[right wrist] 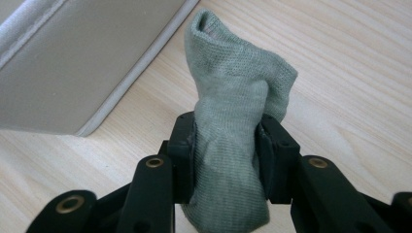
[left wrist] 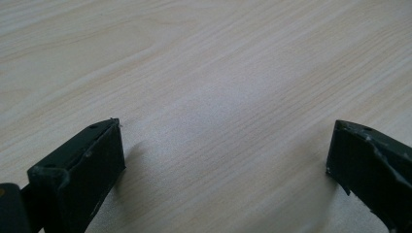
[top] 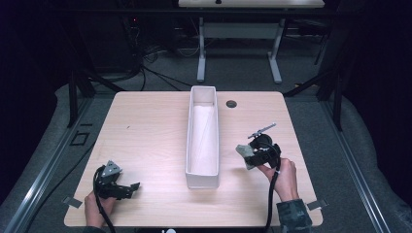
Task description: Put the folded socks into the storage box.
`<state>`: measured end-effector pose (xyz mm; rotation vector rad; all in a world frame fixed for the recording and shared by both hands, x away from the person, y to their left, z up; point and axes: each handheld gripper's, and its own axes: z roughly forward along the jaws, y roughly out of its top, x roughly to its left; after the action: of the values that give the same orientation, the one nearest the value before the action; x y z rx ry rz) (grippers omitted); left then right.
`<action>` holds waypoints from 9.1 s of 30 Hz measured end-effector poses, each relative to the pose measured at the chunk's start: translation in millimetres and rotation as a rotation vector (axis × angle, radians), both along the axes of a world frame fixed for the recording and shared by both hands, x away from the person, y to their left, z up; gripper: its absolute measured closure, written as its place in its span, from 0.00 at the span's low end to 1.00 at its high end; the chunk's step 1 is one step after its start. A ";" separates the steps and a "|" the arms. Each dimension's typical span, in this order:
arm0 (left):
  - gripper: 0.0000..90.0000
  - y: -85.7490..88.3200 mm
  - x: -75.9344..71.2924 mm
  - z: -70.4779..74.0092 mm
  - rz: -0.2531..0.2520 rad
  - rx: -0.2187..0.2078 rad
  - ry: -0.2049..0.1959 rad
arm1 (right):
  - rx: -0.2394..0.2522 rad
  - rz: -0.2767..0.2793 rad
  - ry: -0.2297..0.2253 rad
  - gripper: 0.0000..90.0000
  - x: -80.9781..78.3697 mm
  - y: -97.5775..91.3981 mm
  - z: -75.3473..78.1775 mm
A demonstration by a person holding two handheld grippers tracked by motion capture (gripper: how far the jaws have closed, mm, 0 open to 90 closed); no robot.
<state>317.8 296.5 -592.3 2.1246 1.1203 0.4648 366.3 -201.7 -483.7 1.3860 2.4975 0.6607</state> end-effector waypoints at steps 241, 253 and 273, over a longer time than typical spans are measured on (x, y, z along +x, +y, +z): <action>0.00 0.0 0.1 0.0 -0.007 0.001 -0.002 | 0.067 0.345 -0.121 0.01 -24.1 39.7 42.5; 0.00 0.0 0.1 0.0 -0.008 0.001 -0.002 | 0.079 0.200 -0.164 0.00 -41.0 -8.8 19.2; 0.00 0.0 0.1 0.0 -0.007 0.001 -0.003 | 0.107 0.039 -0.164 0.00 -66.6 -60.6 -45.2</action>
<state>317.8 296.4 -592.3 2.1278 1.1110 0.4649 299.7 -262.2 -528.9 1.2645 2.3966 0.8903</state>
